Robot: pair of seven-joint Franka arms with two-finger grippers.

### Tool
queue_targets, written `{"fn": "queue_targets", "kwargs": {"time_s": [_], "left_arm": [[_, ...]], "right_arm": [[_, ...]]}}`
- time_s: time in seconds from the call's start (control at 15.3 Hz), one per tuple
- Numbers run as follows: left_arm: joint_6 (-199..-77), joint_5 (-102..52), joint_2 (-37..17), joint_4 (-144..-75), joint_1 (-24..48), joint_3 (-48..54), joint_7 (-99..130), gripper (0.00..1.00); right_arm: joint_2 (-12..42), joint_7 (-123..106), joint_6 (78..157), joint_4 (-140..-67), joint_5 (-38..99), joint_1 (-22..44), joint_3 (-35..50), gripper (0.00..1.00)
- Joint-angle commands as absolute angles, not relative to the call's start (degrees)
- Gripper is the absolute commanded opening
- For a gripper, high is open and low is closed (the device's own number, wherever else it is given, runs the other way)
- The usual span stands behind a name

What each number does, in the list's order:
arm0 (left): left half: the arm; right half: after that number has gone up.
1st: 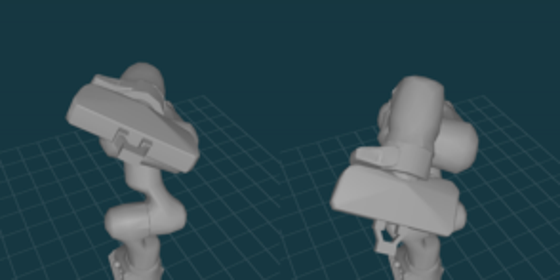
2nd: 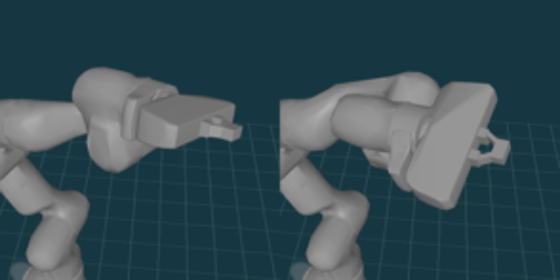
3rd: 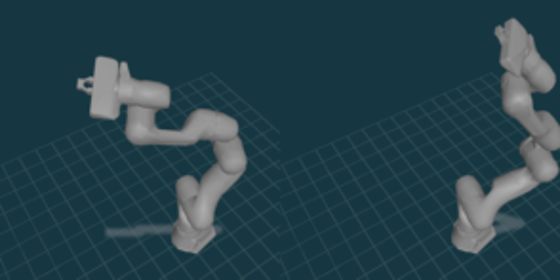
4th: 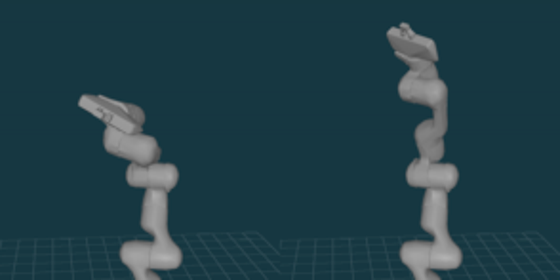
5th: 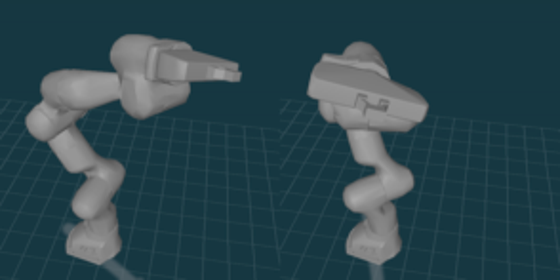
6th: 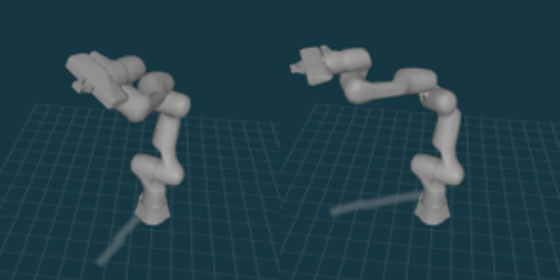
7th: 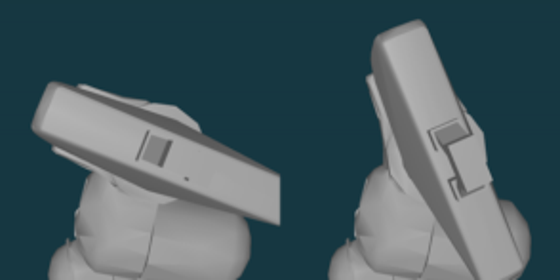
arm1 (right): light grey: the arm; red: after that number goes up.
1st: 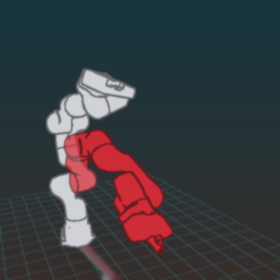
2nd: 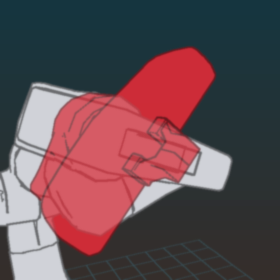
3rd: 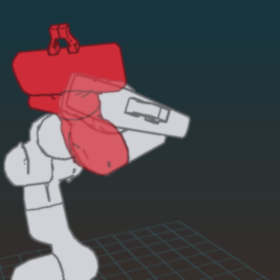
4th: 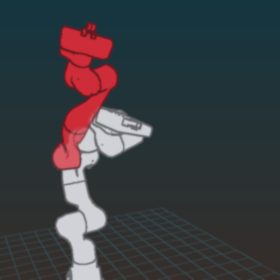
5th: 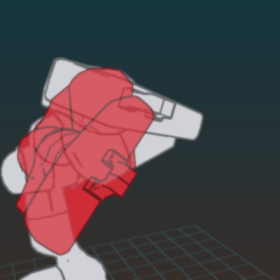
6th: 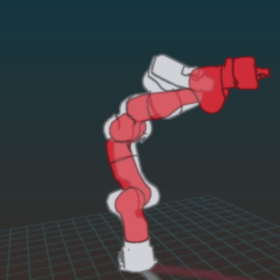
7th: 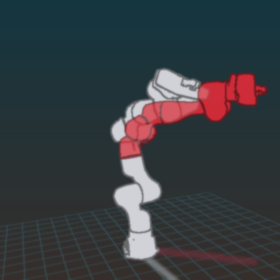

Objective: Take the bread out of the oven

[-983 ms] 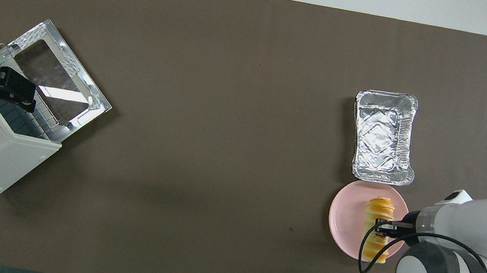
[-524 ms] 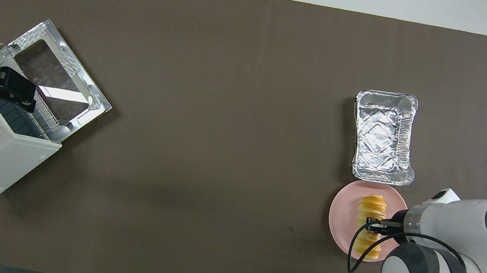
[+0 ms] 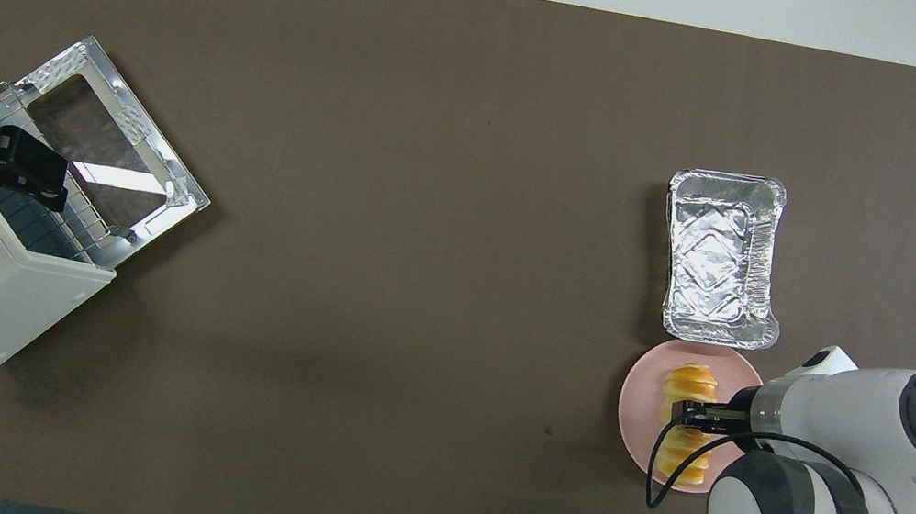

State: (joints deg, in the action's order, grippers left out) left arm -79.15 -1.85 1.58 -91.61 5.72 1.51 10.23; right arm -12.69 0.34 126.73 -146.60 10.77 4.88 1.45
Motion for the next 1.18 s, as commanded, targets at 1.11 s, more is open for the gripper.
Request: {"fn": "queue_targets", "kwargs": {"time_s": [1.11], "left_arm": [[-79.6, -2.7, 2.8, -92.5, 5.4, 1.6, 10.2, 1.0]], "right_arm": [[-0.7, -0.2, 89.5, -92.8, 0.3, -3.6, 1.1, 1.0]]}}
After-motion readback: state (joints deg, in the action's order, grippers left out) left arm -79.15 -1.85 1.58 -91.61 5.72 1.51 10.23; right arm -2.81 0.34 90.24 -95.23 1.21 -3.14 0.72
